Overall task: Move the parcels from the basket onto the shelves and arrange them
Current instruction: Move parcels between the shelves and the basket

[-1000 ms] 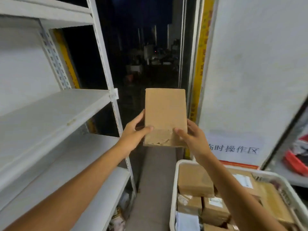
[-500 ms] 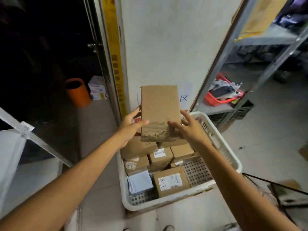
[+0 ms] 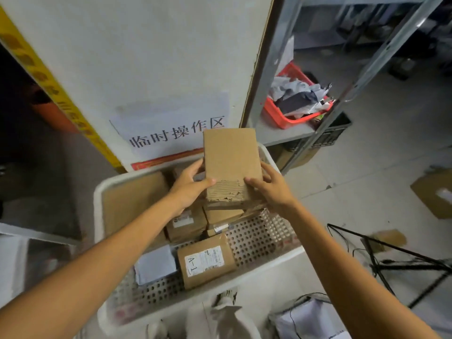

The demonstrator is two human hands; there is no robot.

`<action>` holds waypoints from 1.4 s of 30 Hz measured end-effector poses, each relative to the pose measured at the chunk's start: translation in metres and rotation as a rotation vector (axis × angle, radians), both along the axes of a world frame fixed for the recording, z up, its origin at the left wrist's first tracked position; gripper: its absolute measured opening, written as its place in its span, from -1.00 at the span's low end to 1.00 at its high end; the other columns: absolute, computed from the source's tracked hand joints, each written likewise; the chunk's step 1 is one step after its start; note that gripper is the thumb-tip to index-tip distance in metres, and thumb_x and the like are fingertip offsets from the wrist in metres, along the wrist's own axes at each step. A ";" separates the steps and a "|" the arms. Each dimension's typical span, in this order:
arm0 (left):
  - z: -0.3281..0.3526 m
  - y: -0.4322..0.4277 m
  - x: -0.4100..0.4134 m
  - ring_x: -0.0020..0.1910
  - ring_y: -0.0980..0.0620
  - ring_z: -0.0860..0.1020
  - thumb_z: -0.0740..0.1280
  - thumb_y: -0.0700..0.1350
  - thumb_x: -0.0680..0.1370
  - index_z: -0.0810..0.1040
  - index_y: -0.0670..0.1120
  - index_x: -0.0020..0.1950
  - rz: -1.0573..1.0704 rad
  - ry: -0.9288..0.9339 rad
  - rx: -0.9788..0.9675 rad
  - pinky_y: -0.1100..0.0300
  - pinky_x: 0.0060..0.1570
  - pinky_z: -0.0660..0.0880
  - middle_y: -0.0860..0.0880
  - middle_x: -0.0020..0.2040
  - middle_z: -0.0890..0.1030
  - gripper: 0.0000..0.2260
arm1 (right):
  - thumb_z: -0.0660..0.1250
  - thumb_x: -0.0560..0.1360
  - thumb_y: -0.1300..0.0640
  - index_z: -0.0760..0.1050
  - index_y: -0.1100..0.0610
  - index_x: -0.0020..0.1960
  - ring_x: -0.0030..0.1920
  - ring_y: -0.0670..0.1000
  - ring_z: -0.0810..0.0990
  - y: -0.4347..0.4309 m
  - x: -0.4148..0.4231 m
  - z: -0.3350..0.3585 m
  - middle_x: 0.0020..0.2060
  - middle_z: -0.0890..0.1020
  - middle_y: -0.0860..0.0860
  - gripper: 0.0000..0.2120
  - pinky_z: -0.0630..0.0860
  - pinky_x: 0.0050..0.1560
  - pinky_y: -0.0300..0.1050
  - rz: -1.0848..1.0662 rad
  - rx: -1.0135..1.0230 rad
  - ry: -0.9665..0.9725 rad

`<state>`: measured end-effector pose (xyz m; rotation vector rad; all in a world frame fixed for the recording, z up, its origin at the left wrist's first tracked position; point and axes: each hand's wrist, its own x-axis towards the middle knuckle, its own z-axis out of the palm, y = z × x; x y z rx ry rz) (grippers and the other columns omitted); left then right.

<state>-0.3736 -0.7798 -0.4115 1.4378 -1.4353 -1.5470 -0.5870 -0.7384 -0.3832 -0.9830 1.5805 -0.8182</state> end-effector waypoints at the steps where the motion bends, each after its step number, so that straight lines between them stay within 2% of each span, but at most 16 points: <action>1: -0.006 -0.004 -0.015 0.29 0.24 0.25 0.41 -0.15 0.50 0.22 0.08 0.51 0.000 -0.018 -0.004 0.28 0.18 0.29 0.15 0.37 0.35 -0.36 | 0.39 0.52 0.15 0.30 0.04 0.46 0.18 0.10 0.57 -0.005 -0.013 -0.006 0.24 0.54 0.08 -0.45 0.56 0.17 0.11 0.005 -0.001 0.075; 3: -0.017 -0.010 -0.040 0.24 0.24 0.24 0.41 -0.17 0.50 0.22 0.07 0.51 0.014 -0.048 0.001 0.40 0.08 0.27 0.12 0.37 0.36 -0.36 | 0.41 0.51 0.12 0.33 0.07 0.46 0.10 0.01 0.56 -0.014 -0.035 -0.020 0.12 0.55 -0.01 -0.44 0.58 0.06 -0.13 0.000 -0.004 0.170; 5: -0.027 -0.017 -0.060 0.23 0.25 0.25 0.41 -0.19 0.50 0.21 0.03 0.52 0.015 -0.067 0.000 0.51 0.01 0.27 0.17 0.31 0.35 -0.35 | 0.41 0.52 0.13 0.38 0.10 0.43 -0.03 -0.09 0.56 -0.023 -0.054 -0.033 -0.03 0.54 -0.15 -0.49 0.52 -0.17 -0.41 0.002 -0.008 0.235; 6: -0.032 -0.020 -0.068 0.23 0.26 0.25 0.42 -0.20 0.49 0.22 0.03 0.52 0.013 -0.081 -0.001 0.52 0.00 0.28 0.20 0.27 0.34 -0.35 | 0.40 0.52 0.14 0.38 0.12 0.42 -0.03 -0.09 0.56 -0.028 -0.061 -0.040 -0.05 0.52 -0.19 -0.51 0.50 -0.19 -0.45 0.009 -0.008 0.272; 7: -0.037 -0.021 -0.076 0.23 0.26 0.25 0.41 -0.20 0.49 0.21 0.02 0.52 0.014 -0.094 0.004 0.52 0.00 0.28 0.22 0.24 0.33 -0.35 | 0.39 0.53 0.13 0.36 0.14 0.43 0.04 -0.02 0.56 -0.033 -0.066 -0.045 0.00 0.54 -0.15 -0.50 0.51 -0.09 -0.41 0.022 -0.004 0.309; 10: -0.049 -0.028 -0.095 0.25 0.25 0.33 0.40 -0.23 0.51 0.18 -0.02 0.53 0.026 -0.120 0.017 0.54 0.01 0.36 0.17 0.24 0.37 -0.35 | 0.37 0.53 0.10 0.22 0.17 0.51 0.34 0.17 0.43 -0.050 -0.073 -0.060 0.36 0.45 0.13 -0.38 0.40 0.34 0.07 0.080 -0.009 0.460; 12: -0.054 -0.038 -0.102 0.36 0.08 0.37 0.39 -0.21 0.52 0.13 -0.01 0.55 0.016 -0.179 0.017 0.23 0.24 0.42 0.04 0.38 0.39 -0.32 | 0.35 0.54 0.10 0.17 0.13 0.54 0.39 0.20 0.38 -0.060 -0.074 -0.068 0.40 0.42 0.19 -0.36 0.34 0.39 0.15 0.108 -0.019 0.514; 13: -0.054 -0.043 -0.103 0.39 0.00 0.37 0.39 -0.20 0.52 0.09 0.01 0.56 0.012 -0.206 0.024 0.07 0.31 0.40 -0.03 0.44 0.35 -0.29 | 0.34 0.55 0.10 0.18 0.10 0.54 0.39 0.20 0.39 -0.064 -0.075 -0.071 0.39 0.44 0.18 -0.37 0.34 0.39 0.14 0.113 -0.018 0.520; 15: -0.054 -0.054 -0.107 0.39 -0.06 0.38 0.40 -0.20 0.51 0.03 0.06 0.56 -0.010 -0.218 0.027 -0.08 0.31 0.41 -0.10 0.48 0.30 -0.24 | 0.31 0.57 0.12 0.24 0.07 0.52 0.38 0.19 0.40 -0.071 -0.079 -0.075 0.38 0.46 0.15 -0.44 0.35 0.39 0.12 0.111 -0.012 0.514; 20: -0.056 -0.064 -0.114 0.32 -0.08 0.45 0.43 -0.16 0.48 0.06 0.07 0.56 -0.119 -0.265 -0.024 -0.12 0.27 0.44 -0.09 0.48 0.30 -0.23 | 0.26 0.59 0.15 0.32 0.05 0.48 0.36 0.15 0.44 -0.078 -0.092 -0.078 0.39 0.47 0.11 -0.53 0.40 0.36 0.12 0.161 0.005 0.520; 25: -0.064 -0.066 -0.120 0.27 -0.14 0.46 0.48 -0.11 0.44 0.06 0.06 0.56 -0.131 -0.294 0.014 -0.09 0.31 0.40 -0.11 0.37 0.29 -0.18 | 0.27 0.57 0.16 0.39 0.07 0.45 0.31 0.13 0.50 -0.077 -0.103 -0.080 0.34 0.52 0.10 -0.55 0.44 0.33 0.07 0.158 -0.027 0.561; 28: -0.072 -0.064 -0.122 0.22 -0.08 0.45 0.48 -0.07 0.44 0.00 0.07 0.57 -0.200 -0.395 0.009 0.01 0.33 0.37 -0.07 0.26 0.29 -0.14 | 0.29 0.56 0.17 0.39 0.03 0.45 0.26 0.15 0.52 -0.077 -0.106 -0.084 0.29 0.55 0.13 -0.54 0.47 0.29 0.08 0.207 0.002 0.602; 32: -0.089 -0.061 -0.111 0.20 -0.02 0.43 0.45 -0.09 0.48 0.13 -0.05 0.56 -0.317 -0.529 -0.065 0.19 0.27 0.37 -0.04 0.31 0.25 -0.26 | 0.31 0.56 0.17 0.26 0.01 0.51 0.33 0.18 0.43 -0.076 -0.088 -0.100 0.41 0.37 0.17 -0.45 0.37 0.35 0.01 0.317 0.078 0.653; 35: -0.098 -0.063 -0.100 0.43 -0.06 0.25 0.45 -0.02 0.47 0.30 -0.08 0.49 -0.423 -0.684 -0.317 0.01 0.43 0.24 -0.06 0.50 0.12 -0.36 | 0.30 0.57 0.18 0.25 0.04 0.51 0.38 0.22 0.36 -0.078 -0.082 -0.109 0.43 0.30 0.19 -0.46 0.35 0.38 0.03 0.351 0.068 0.713; 37: -0.102 -0.066 -0.097 0.53 -0.04 0.06 0.40 0.04 0.50 0.31 0.00 0.48 -0.538 -0.795 -0.437 -0.06 0.47 0.12 -0.05 0.57 0.07 -0.42 | 0.30 0.57 0.17 0.25 0.05 0.50 0.34 0.22 0.39 -0.080 -0.083 -0.112 0.40 0.33 0.18 -0.47 0.37 0.36 0.04 0.374 0.055 0.741; 42: -0.093 -0.077 -0.098 0.55 0.00 -0.03 0.34 0.01 0.55 0.22 0.06 0.51 -0.622 -0.855 -0.345 -0.05 0.51 0.04 -0.04 0.58 0.00 -0.43 | 0.30 0.57 0.14 0.25 0.03 0.49 0.26 0.21 0.46 -0.086 -0.082 -0.105 0.35 0.37 0.14 -0.47 0.45 0.30 0.08 0.391 0.067 0.755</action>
